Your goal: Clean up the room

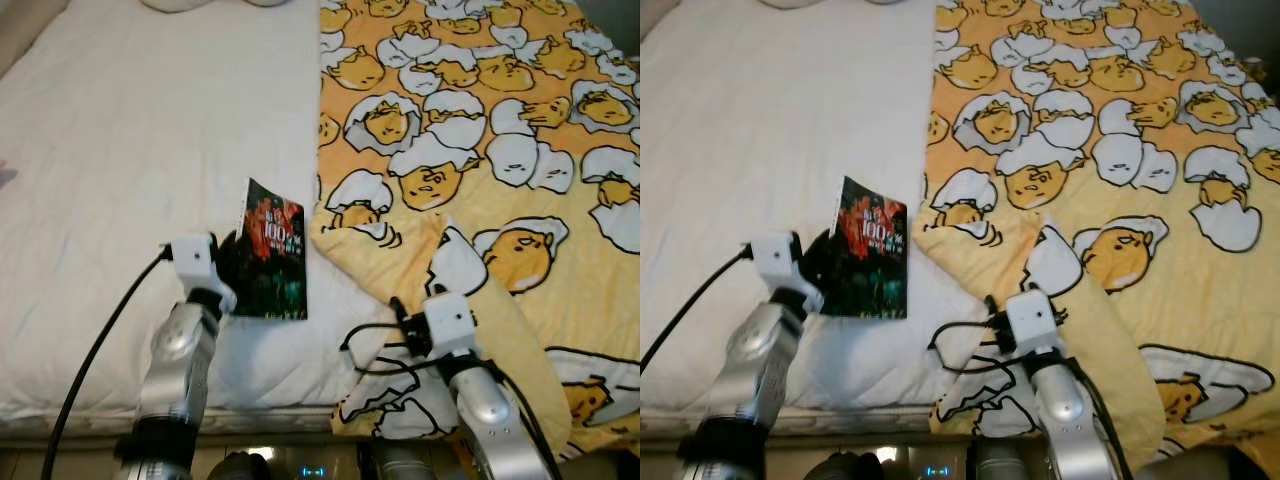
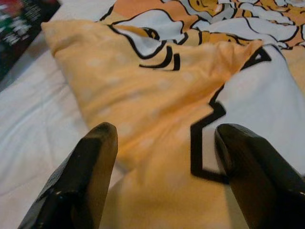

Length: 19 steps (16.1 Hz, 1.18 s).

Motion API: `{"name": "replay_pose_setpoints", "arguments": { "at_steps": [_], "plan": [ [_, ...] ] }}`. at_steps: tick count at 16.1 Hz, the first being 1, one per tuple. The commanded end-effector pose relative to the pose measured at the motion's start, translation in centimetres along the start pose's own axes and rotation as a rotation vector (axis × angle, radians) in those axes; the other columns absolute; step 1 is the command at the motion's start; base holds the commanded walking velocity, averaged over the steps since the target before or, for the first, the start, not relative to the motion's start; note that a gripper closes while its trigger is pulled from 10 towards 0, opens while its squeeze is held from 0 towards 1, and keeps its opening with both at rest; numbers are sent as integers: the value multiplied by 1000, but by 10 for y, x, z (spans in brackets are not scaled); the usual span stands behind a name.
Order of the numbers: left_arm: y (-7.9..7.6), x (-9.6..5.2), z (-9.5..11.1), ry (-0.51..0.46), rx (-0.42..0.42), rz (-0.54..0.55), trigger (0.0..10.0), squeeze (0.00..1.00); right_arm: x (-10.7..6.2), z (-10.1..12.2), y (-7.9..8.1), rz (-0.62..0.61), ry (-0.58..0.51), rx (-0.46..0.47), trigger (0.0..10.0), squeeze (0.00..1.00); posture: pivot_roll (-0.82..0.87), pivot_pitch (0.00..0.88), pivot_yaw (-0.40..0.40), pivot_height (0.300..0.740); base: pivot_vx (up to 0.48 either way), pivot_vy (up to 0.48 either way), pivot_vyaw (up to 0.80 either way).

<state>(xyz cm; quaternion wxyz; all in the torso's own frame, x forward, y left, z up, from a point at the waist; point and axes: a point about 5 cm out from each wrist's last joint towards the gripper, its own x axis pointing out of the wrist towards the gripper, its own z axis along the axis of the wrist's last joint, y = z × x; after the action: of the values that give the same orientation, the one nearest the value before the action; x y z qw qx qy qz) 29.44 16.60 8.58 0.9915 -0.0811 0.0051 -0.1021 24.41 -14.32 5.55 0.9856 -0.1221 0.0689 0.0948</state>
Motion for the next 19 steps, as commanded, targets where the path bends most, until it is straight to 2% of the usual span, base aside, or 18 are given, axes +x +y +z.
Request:
{"name": "replay_pose_setpoints", "arguments": {
  "at_steps": [1,2,3,4,5,6,7,9,11,13,15,16,19],
  "plan": [
    [-3,0,9,-28,28,-5,0,0,2,2,-2,-16,-19,10,10000,0,-140,93,36,740,0,0,0],
    [-2,0,12,-37,33,11,0,0,6,3,-3,-18,-27,13,10000,0,-131,71,39,740,0,0,0],
    [0,5,19,-45,67,62,10000,0,14,10,-3,-28,-59,22,10000,0,-122,38,42,740,0,0,0],
    [0,6,21,-49,77,74,10000,0,16,13,-4,-31,-68,24,10000,0,-122,38,42,740,0,0,0],
    [-4,15,27,-75,70,82,10000,0,24,22,-7,-61,-110,41,10000,0,-129,0,52,740,0,0,0],
    [-6,19,31,-90,78,77,10000,0,26,26,-10,-78,-124,47,10000,0,-132,0,55,740,0,0,0],
    [-11,24,35,-102,115,62,10000,0,30,30,-14,-102,-144,53,10000,0,-140,0,62,740,0,0,0],
    [-19,34,39,-101,196,31,10000,0,34,34,-19,-131,-165,59,10000,0,-150,0,70,740,0,480,0],
    [-19,38,37,-84,202,30,10000,0,36,34,-19,-137,-169,65,10000,0,-163,0,80,740,0,480,0],
    [-20,39,32,-56,171,19,10000,0,35,35,-19,-143,-179,72,10000,0,-177,0,89,740,0,480,0],
    [-15,41,24,-23,85,95,10000,0,38,35,-18,-130,-194,87,10000,0,-181,0,108,740,0,480,0],
    [-14,42,23,-18,72,109,10000,0,39,35,-21,-140,-192,93,10000,0,-181,0,108,740,0,480,0],
    [-14,44,22,-26,107,122,10000,0,41,32,-22,-132,-178,90,10000,0,-171,0,96,740,0,480,0]
  ]
}}
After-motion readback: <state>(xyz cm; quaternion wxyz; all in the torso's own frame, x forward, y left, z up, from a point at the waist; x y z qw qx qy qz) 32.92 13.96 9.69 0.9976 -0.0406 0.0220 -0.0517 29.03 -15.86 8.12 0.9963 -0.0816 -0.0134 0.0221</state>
